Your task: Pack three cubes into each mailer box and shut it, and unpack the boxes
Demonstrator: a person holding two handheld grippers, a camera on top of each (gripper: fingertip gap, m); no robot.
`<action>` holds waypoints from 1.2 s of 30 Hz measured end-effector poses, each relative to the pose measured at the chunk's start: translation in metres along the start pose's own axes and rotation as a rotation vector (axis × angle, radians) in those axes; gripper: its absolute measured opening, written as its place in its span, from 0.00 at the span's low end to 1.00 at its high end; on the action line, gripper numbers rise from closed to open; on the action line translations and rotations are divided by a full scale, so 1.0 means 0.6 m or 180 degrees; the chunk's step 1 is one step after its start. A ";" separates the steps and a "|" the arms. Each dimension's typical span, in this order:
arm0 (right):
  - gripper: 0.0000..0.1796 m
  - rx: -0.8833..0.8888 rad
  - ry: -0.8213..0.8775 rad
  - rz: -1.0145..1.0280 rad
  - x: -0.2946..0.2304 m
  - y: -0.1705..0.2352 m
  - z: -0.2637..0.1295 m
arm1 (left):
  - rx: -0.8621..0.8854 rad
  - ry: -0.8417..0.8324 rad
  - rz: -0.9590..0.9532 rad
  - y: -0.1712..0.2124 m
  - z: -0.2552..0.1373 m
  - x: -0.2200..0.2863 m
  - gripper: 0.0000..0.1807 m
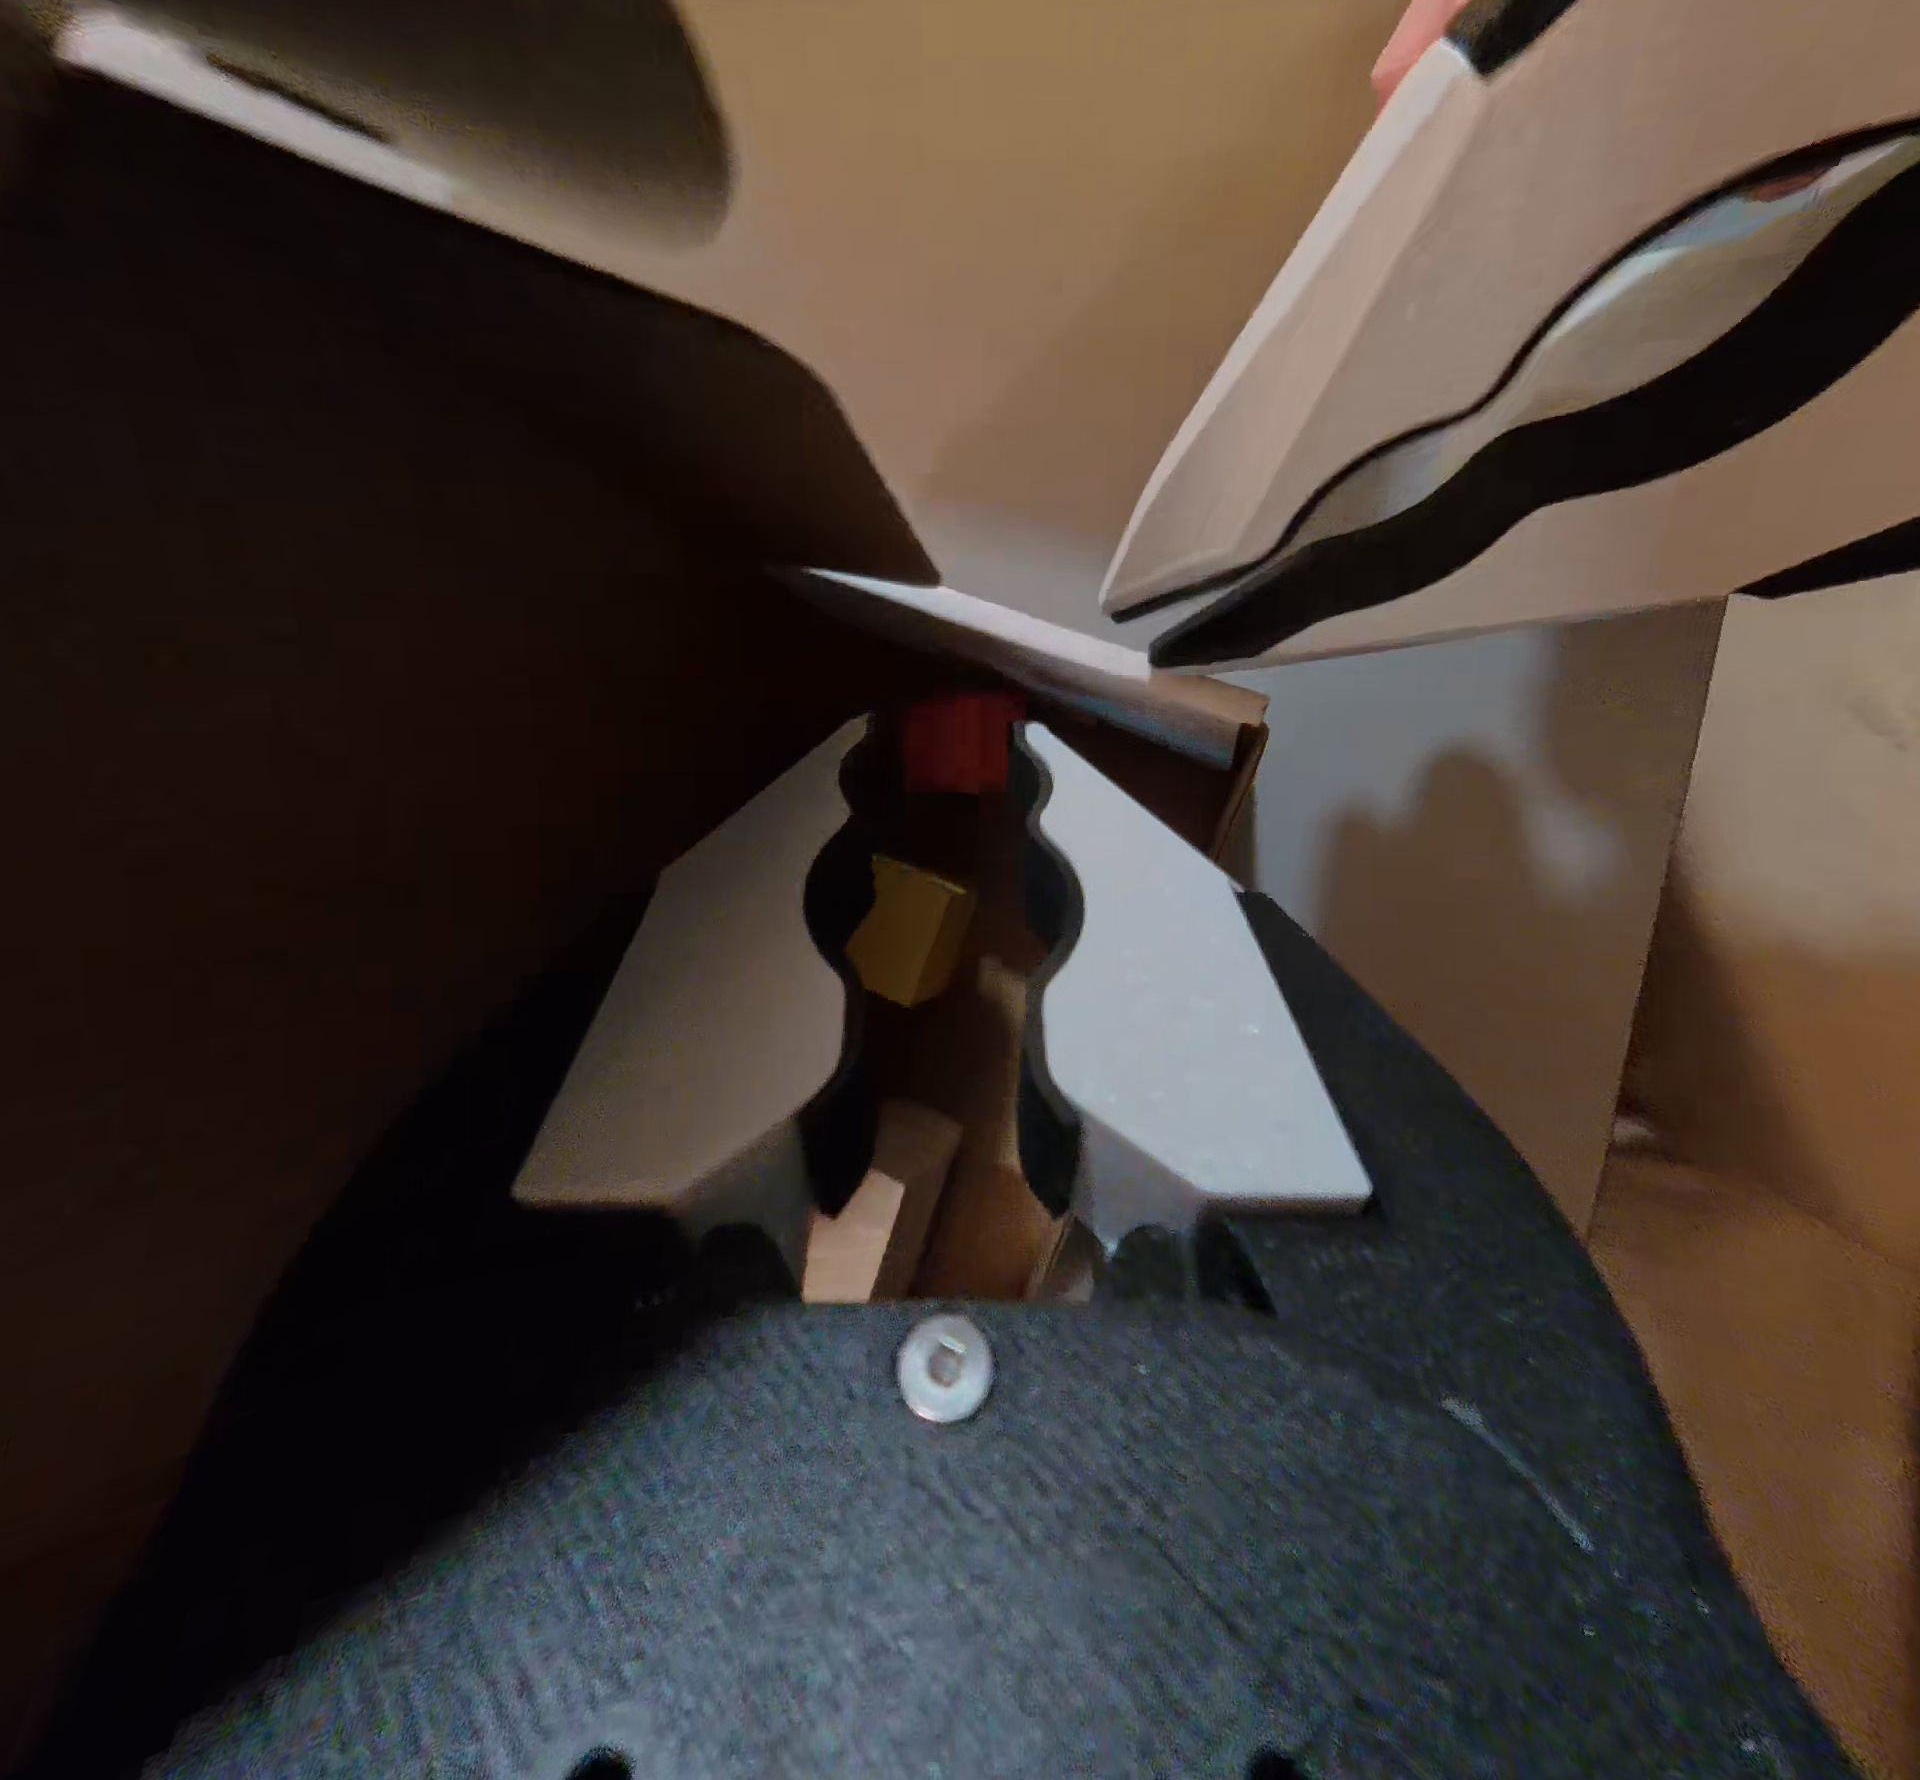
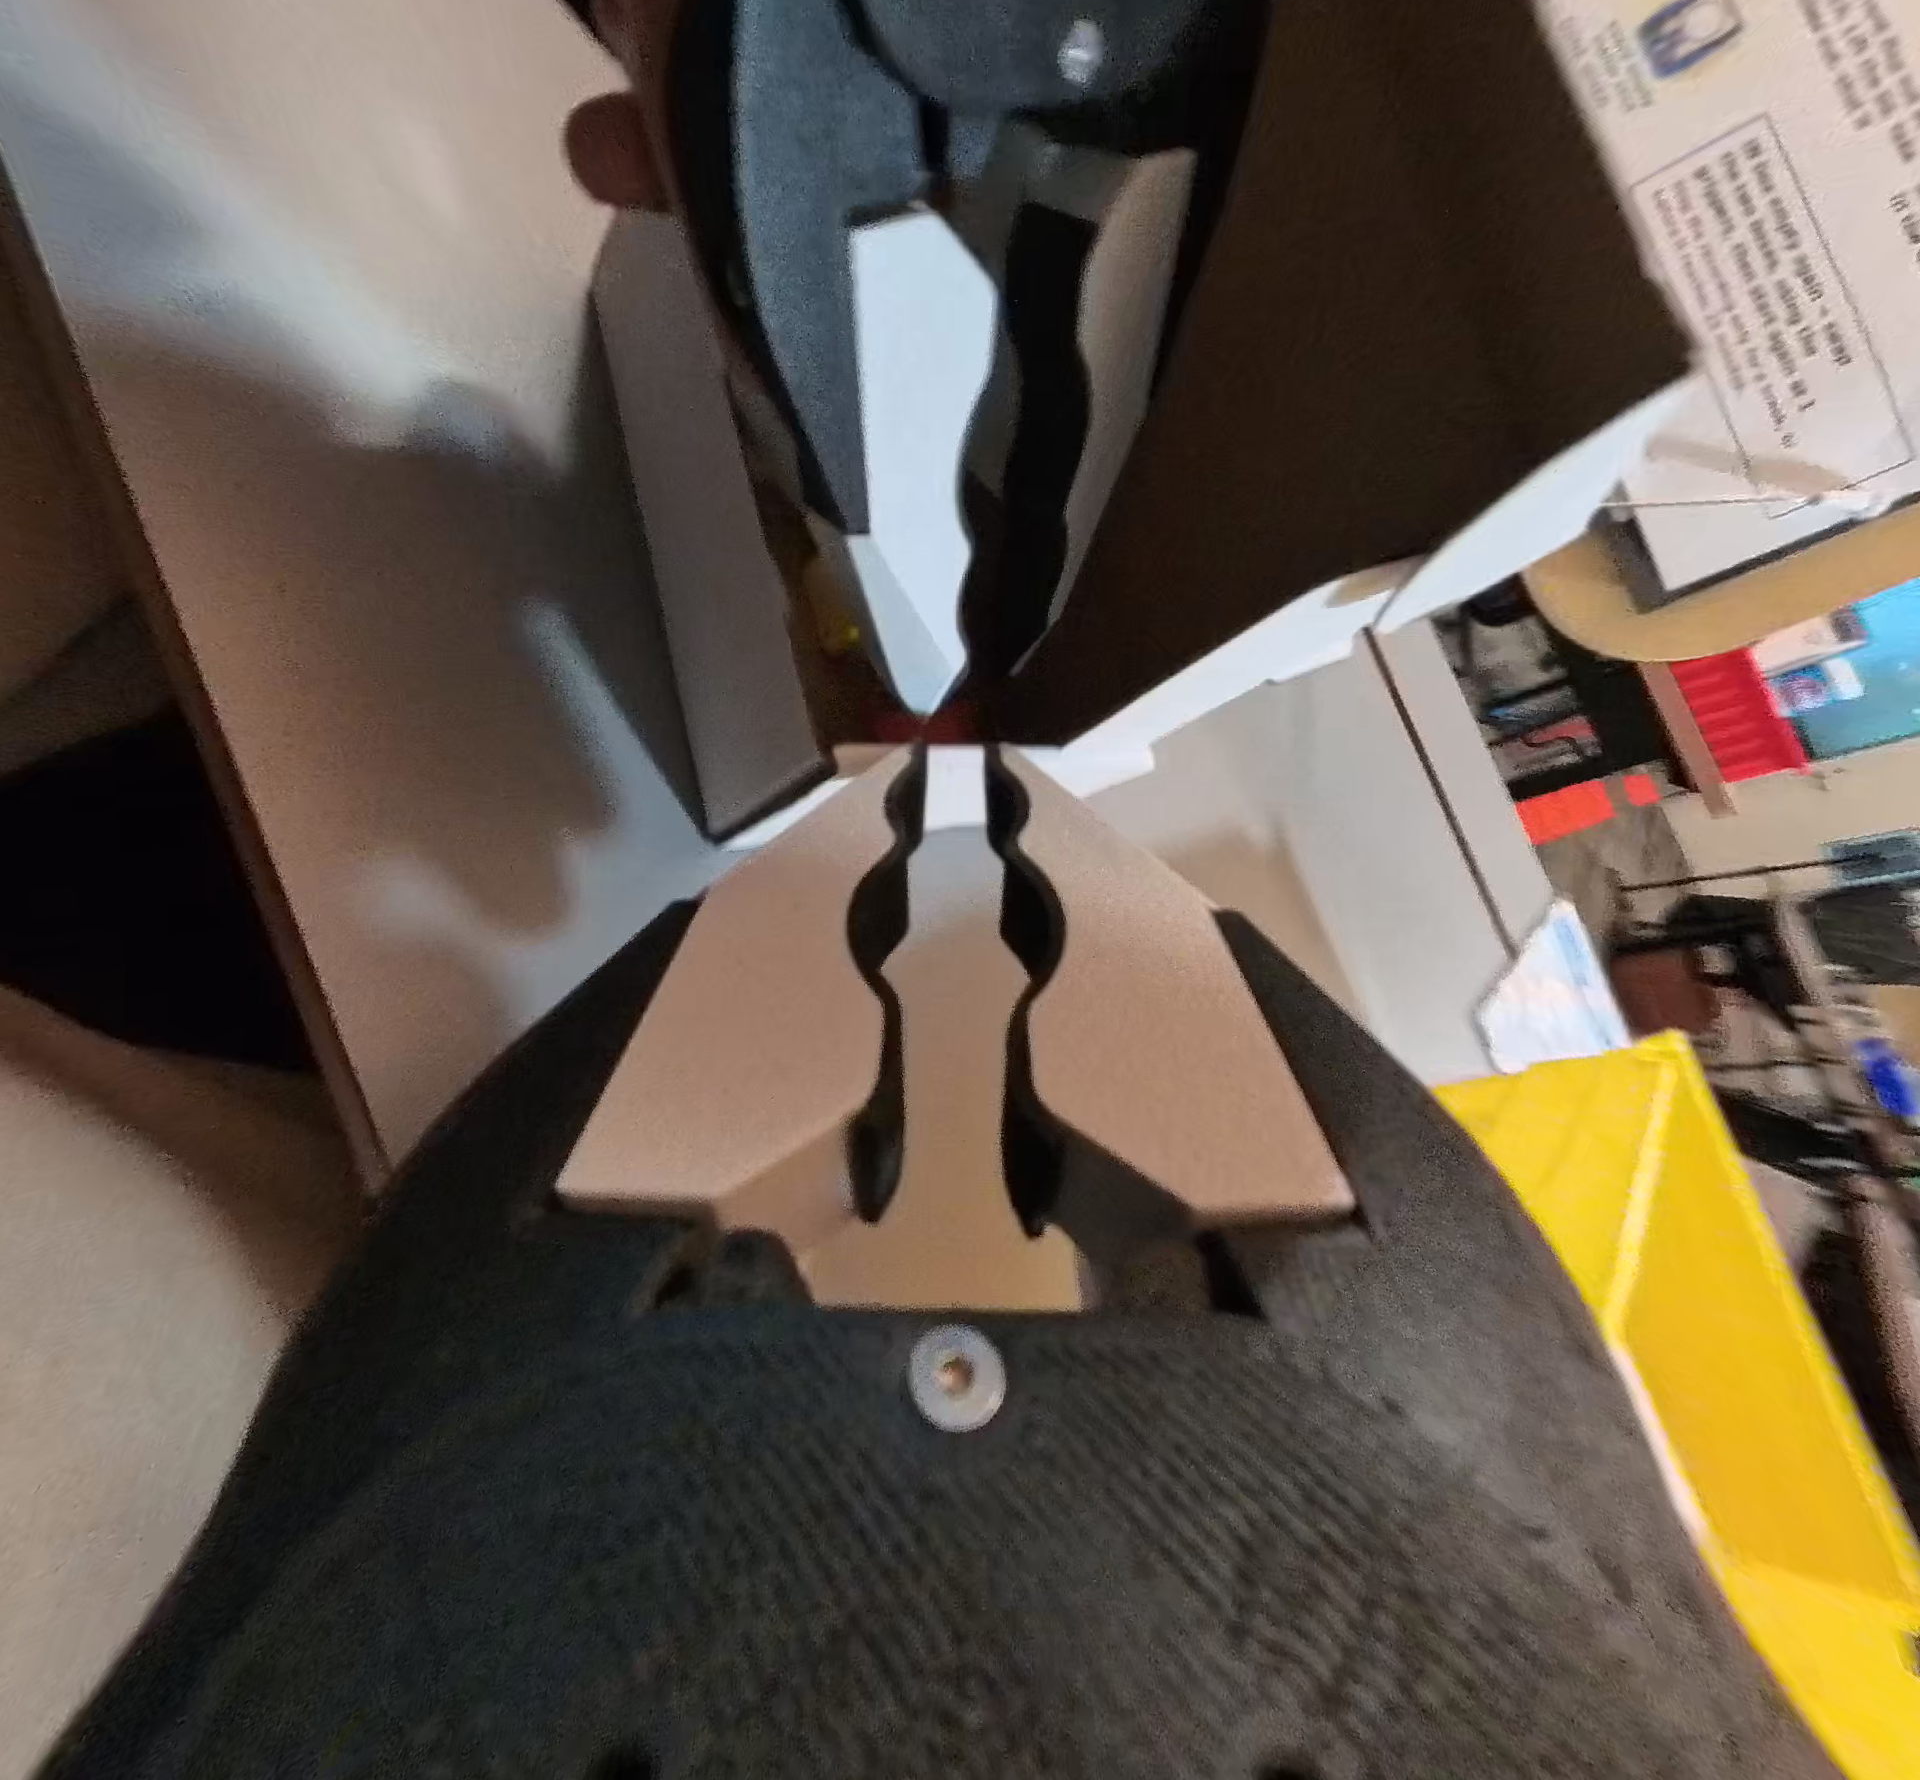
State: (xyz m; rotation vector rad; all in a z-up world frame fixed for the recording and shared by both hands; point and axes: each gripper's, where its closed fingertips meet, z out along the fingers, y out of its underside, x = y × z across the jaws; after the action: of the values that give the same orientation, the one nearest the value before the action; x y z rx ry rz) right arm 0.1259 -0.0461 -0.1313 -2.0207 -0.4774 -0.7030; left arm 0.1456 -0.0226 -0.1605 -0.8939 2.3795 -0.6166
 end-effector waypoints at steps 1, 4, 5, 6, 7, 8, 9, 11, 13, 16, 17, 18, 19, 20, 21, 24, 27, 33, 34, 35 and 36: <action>0.08 0.0123 -0.0056 0.0220 0.000 -0.010 -0.002 | 0.0053 -0.0028 -0.0026 0.002 -0.011 0.000 0.12; 0.14 0.0380 -0.0173 0.0882 0.013 -0.028 -0.010 | 0.0409 0.0048 -0.0187 0.000 -0.046 0.022 0.14; 0.15 0.0426 -0.0138 0.1006 0.021 -0.029 -0.013 | 0.0546 0.0077 -0.0242 -0.001 -0.059 0.032 0.14; 0.16 0.0467 -0.0084 0.1083 0.030 -0.029 -0.016 | 0.0680 0.0001 -0.0312 0.000 -0.073 0.034 0.14; 0.16 0.0511 -0.0026 0.1131 0.037 -0.030 -0.020 | 0.0826 -0.0106 -0.0361 0.000 -0.088 0.033 0.13; 0.16 0.0559 0.0036 0.1177 0.044 -0.031 -0.024 | 0.1003 -0.0213 -0.0396 -0.001 -0.107 0.032 0.11; 0.16 0.0605 0.0105 0.1231 0.050 -0.033 -0.027 | 0.1180 -0.0351 -0.0450 0.000 -0.127 0.027 0.10; 0.16 0.0681 0.0223 0.1370 0.059 -0.038 -0.031 | 0.1516 -0.0710 -0.0633 0.012 -0.169 0.004 0.07; 0.16 0.0683 0.0325 0.1538 0.062 -0.038 -0.029 | 0.1807 -0.1349 -0.1028 0.045 -0.216 -0.049 0.04; 0.18 0.0524 0.0452 0.1646 0.055 -0.031 -0.015 | 0.2089 -0.1839 -0.1601 0.092 -0.262 -0.110 0.00; 0.18 0.0485 0.0480 0.1676 0.052 -0.030 -0.010 | 0.2071 -0.1837 -0.1768 0.105 -0.260 -0.122 0.00; 0.18 0.0438 0.0506 0.1715 0.049 -0.029 -0.005 | 0.2016 -0.1827 -0.1923 0.117 -0.251 -0.131 0.00; 0.17 0.0388 0.0540 0.1757 0.049 -0.027 -0.002 | 0.1925 -0.1781 -0.2047 0.129 -0.237 -0.136 0.00; 0.18 0.0371 0.0569 0.1806 0.049 -0.027 0.000 | 0.1829 -0.1686 -0.2125 0.137 -0.221 -0.134 0.01; 0.17 0.0404 0.0568 0.1853 0.050 -0.030 0.000 | 0.1774 -0.1564 -0.2159 0.139 -0.207 -0.127 0.03; 0.17 0.0579 0.0437 0.1968 0.042 -0.046 -0.001 | 0.1814 -0.1206 -0.1985 0.117 -0.188 -0.095 0.03; 0.17 0.0668 0.0368 0.1968 0.040 -0.050 0.003 | 0.1727 -0.1167 -0.1675 0.103 -0.174 -0.073 0.03; 0.14 0.0916 0.0340 0.2522 0.078 -0.036 -0.012 | 0.2005 -0.1890 -0.1284 0.096 -0.227 -0.099 0.00; 0.14 0.0976 0.0413 0.2626 0.090 -0.031 -0.019 | 0.2095 -0.1979 -0.1359 0.099 -0.242 -0.108 0.00; 0.13 0.1020 0.0483 0.2715 0.099 -0.026 -0.025 | 0.2133 -0.2016 -0.1496 0.106 -0.248 -0.116 0.00; 0.10 0.1050 0.0564 0.2770 0.107 -0.022 -0.030 | 0.2121 -0.1952 -0.1657 0.115 -0.244 -0.122 0.05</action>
State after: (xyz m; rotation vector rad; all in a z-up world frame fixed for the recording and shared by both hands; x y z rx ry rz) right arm 0.1619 -0.0510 -0.0741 -1.6068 0.3712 -0.2284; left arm 0.0724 0.1086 -0.0661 -1.1653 1.2663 -1.0615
